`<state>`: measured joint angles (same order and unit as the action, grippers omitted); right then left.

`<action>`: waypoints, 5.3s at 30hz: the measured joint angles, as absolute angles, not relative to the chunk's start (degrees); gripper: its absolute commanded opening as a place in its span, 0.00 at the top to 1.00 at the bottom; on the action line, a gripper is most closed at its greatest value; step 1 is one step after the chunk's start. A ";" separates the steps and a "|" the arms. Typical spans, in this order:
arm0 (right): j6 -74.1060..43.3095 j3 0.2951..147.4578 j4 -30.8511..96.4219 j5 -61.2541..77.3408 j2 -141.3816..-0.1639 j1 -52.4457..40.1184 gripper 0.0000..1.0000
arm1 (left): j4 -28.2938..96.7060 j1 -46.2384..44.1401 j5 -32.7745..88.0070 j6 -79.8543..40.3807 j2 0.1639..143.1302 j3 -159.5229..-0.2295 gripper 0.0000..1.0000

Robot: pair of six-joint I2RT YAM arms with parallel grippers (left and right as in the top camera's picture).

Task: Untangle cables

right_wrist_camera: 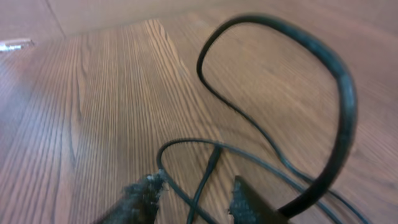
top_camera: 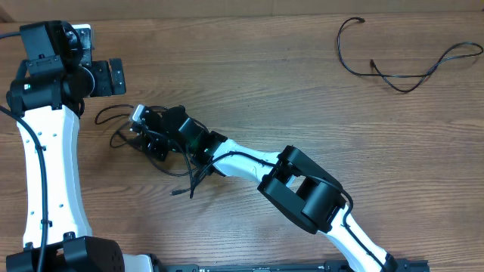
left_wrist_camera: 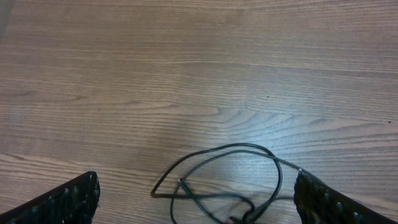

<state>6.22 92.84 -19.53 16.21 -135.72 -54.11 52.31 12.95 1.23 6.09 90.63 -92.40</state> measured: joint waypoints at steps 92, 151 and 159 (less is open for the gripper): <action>-2.81 92.88 -18.41 16.10 -135.61 -52.64 0.16 | 52.34 12.95 1.23 6.09 90.63 -92.40 0.00; -6.63 92.88 22.57 25.32 -92.25 -22.59 0.96 | 52.49 12.95 1.23 6.09 90.63 -92.40 0.00; -4.54 92.88 23.11 23.03 -84.53 -22.59 0.96 | 52.47 12.95 1.23 6.09 90.63 -92.40 0.00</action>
